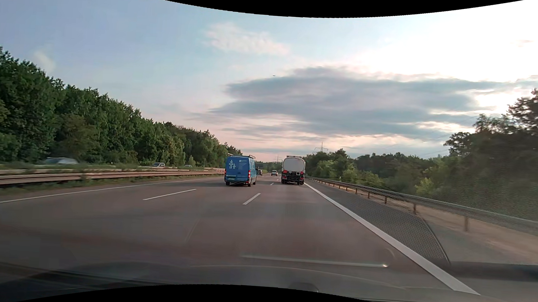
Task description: Follow the waypoints while adhering to traffic rules and regulations
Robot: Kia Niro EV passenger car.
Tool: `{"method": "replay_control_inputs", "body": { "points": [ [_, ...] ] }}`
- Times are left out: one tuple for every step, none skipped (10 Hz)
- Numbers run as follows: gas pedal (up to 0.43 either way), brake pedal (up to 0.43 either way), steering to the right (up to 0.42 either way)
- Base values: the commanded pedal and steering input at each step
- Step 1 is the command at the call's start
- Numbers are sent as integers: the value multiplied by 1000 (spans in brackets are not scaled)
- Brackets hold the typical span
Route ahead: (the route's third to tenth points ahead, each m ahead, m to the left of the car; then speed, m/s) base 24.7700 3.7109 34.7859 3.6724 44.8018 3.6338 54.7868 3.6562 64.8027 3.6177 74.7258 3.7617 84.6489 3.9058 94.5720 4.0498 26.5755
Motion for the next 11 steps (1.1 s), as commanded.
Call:
{"method": "replay_control_inputs", "body": {
  "points": [
    [280,0,-8],
    [268,0,-7],
    [268,0,-8],
    [268,0,-8],
    [260,0,-8],
    [260,0,-8],
    [240,0,-8],
    [240,0,-8],
    [228,0,-8],
    [228,0,-8],
    [228,0,-8]
  ]
}}
